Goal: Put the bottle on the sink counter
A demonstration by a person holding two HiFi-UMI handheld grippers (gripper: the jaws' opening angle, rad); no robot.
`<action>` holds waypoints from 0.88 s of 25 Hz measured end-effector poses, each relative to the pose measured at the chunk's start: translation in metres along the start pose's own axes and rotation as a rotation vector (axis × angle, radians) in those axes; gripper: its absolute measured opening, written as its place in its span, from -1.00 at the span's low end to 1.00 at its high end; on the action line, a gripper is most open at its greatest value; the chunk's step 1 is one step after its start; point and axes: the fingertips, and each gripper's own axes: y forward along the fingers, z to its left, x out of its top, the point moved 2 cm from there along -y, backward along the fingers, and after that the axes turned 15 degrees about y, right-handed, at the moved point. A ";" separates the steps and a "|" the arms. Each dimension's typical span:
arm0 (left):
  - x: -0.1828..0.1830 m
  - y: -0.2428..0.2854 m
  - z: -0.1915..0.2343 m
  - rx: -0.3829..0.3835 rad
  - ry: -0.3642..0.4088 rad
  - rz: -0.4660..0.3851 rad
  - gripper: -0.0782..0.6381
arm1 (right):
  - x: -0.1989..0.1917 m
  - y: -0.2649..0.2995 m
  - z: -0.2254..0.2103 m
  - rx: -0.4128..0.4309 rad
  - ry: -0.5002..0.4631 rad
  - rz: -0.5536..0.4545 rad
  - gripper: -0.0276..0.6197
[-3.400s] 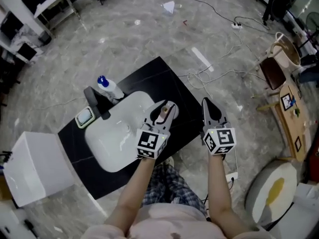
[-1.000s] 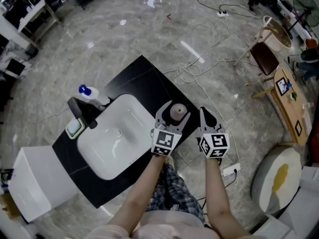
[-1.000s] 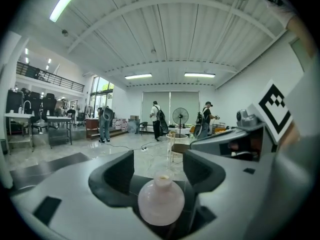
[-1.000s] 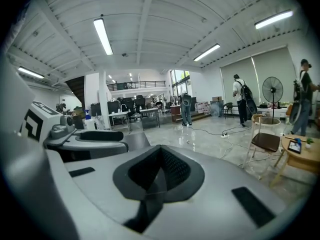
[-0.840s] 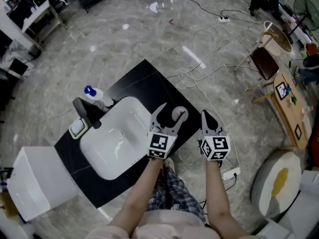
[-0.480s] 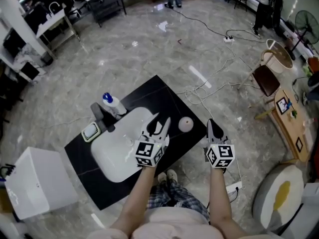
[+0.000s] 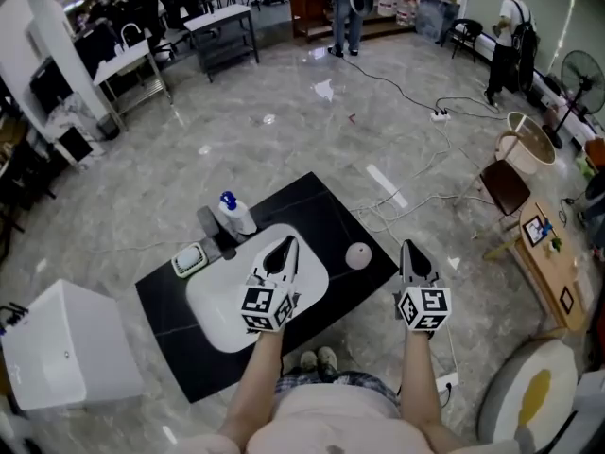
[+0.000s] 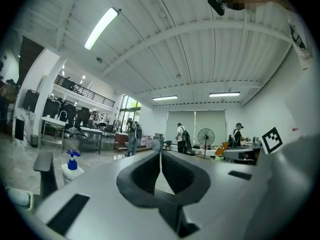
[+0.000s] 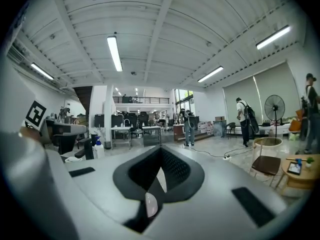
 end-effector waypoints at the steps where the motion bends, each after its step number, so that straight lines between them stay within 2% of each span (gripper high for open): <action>1: 0.002 -0.004 0.003 0.010 -0.001 -0.003 -0.69 | 0.003 -0.002 0.001 0.002 -0.003 -0.006 -0.87; 6: 0.008 -0.018 0.012 0.044 -0.008 -0.004 -0.70 | 0.014 -0.011 0.005 0.009 -0.018 -0.027 -0.87; 13: 0.007 -0.028 0.024 0.073 -0.010 -0.003 -0.70 | 0.018 -0.016 0.003 -0.026 -0.034 -0.035 -0.87; 22: 0.009 -0.028 0.019 0.071 -0.009 -0.005 -0.71 | 0.015 -0.022 -0.002 -0.018 -0.030 -0.018 -0.87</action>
